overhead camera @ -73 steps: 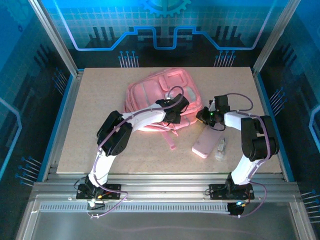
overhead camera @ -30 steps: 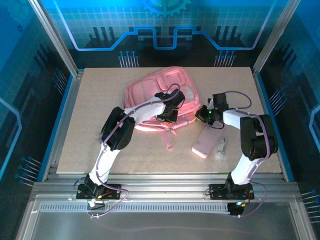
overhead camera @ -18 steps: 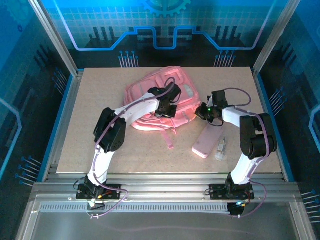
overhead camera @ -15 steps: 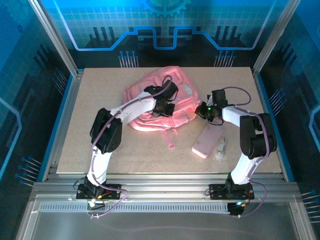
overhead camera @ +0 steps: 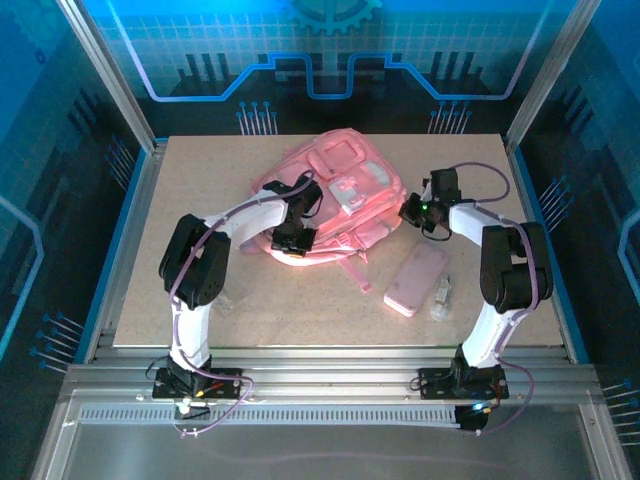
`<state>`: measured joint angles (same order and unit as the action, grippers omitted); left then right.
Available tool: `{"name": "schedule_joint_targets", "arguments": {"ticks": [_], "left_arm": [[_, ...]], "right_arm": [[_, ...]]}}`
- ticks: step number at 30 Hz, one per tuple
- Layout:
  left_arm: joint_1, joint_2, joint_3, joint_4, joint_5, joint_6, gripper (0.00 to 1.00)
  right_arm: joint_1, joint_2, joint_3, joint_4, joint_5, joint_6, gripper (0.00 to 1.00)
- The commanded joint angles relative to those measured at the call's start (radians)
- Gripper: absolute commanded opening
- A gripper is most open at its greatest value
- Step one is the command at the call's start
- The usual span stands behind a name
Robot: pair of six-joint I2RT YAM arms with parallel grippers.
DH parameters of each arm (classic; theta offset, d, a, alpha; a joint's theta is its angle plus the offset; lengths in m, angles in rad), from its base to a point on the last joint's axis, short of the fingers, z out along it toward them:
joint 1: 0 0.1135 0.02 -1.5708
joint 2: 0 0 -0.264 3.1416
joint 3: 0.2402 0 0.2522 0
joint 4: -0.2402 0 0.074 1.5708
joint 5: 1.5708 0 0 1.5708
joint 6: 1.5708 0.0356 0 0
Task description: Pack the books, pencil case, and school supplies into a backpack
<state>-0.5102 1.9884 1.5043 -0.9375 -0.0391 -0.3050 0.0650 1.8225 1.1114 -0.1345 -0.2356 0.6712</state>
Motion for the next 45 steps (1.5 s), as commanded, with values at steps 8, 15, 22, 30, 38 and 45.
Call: {"name": "schedule_joint_targets", "arguments": {"ticks": [8, 15, 22, 30, 38, 45], "left_arm": [[-0.001, -0.141, -0.064, 0.069, 0.033, -0.052, 0.08], [-0.098, -0.126, 0.041, 0.190, 0.044, -0.036, 0.37], [-0.101, -0.055, -0.020, 0.337, 0.123, -0.218, 0.53], [-0.098, 0.015, -0.077, 0.505, 0.118, -0.332, 0.57], [-0.090, 0.080, -0.055, 0.604, 0.163, -0.382, 0.59], [-0.085, 0.104, -0.065, 0.729, 0.130, -0.401, 0.59]], "right_arm": [[-0.046, 0.038, 0.097, 0.011, -0.065, -0.024, 0.00], [-0.044, 0.022, 0.105, -0.011, -0.077, -0.033, 0.00], [-0.042, 0.014, 0.099, -0.001, -0.100, -0.020, 0.00], [-0.042, -0.005, 0.058, 0.028, -0.117, -0.005, 0.00], [-0.039, -0.011, 0.042, 0.048, -0.131, 0.014, 0.00], [-0.030, -0.034, 0.002, 0.073, -0.134, 0.031, 0.00]]}}
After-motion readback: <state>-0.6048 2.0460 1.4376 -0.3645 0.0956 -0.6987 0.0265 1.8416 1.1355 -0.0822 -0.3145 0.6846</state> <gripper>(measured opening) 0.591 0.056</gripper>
